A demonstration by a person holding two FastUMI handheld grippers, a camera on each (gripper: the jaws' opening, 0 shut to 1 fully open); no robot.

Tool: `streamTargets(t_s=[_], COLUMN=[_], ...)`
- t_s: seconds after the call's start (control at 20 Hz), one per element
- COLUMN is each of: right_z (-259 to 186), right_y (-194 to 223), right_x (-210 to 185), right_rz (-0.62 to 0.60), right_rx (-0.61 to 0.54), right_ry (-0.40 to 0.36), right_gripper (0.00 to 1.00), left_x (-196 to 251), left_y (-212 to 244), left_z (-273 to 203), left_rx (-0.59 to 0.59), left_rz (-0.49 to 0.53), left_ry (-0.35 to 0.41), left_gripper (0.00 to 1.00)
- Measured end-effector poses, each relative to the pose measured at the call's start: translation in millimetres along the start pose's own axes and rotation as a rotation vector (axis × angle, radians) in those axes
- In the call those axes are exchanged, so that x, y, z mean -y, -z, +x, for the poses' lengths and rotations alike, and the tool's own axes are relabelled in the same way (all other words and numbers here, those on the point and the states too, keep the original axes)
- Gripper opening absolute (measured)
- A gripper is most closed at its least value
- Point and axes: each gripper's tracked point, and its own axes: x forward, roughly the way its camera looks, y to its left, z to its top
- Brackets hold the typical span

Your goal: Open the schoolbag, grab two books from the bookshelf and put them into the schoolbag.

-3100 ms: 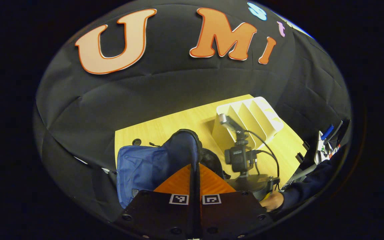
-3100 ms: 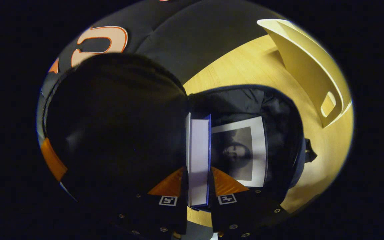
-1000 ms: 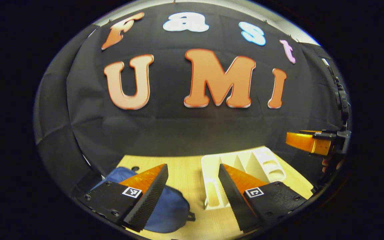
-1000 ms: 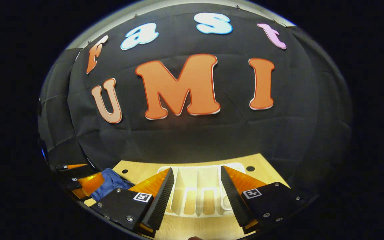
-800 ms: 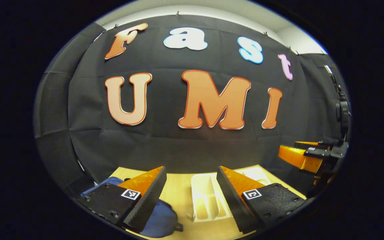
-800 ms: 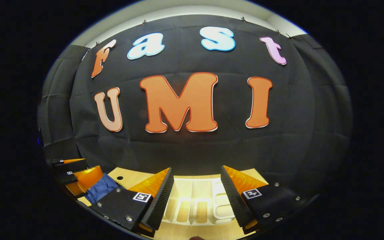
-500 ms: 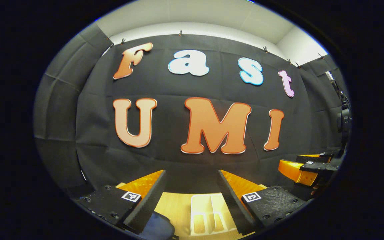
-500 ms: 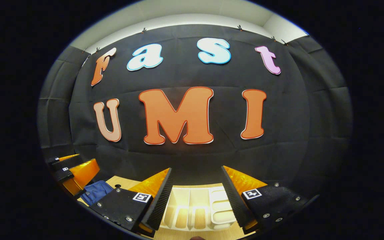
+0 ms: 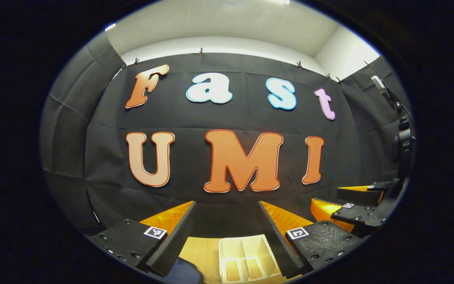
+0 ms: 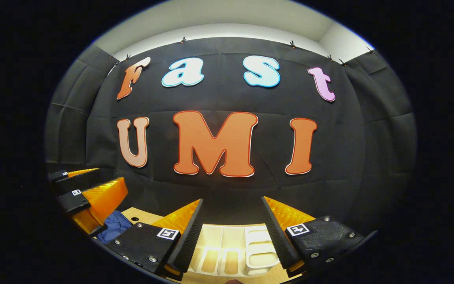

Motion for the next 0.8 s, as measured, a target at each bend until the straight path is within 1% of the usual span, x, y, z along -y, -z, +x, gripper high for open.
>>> streamTargets(t_s=[0.1,0.25,0.65,0.8], right_z=[-1,-3,-4,-4], right_y=[0,2,10,13], right_x=[-1,-1,-9,-13], right_rz=[-0.004,-0.005,-0.005,-0.008], right_rx=[0.001,-0.007,-0.026,-0.032], right_ry=[-0.003,-0.001,-0.01,-0.014], right_gripper=[0.84,0.84,0.84,0.84], left_x=[-7,-16,-19,-28], left_y=[-2,0,3,0], left_z=[0,-1,-7,-8], left_rx=[0.004,0.002,0.0,0.012], left_rz=[0.001,0.0,0.012,0.018], left_ry=[-0.016,-0.04,-0.044,-0.067], left_gripper=[0.93,0.93,0.93,0.93])
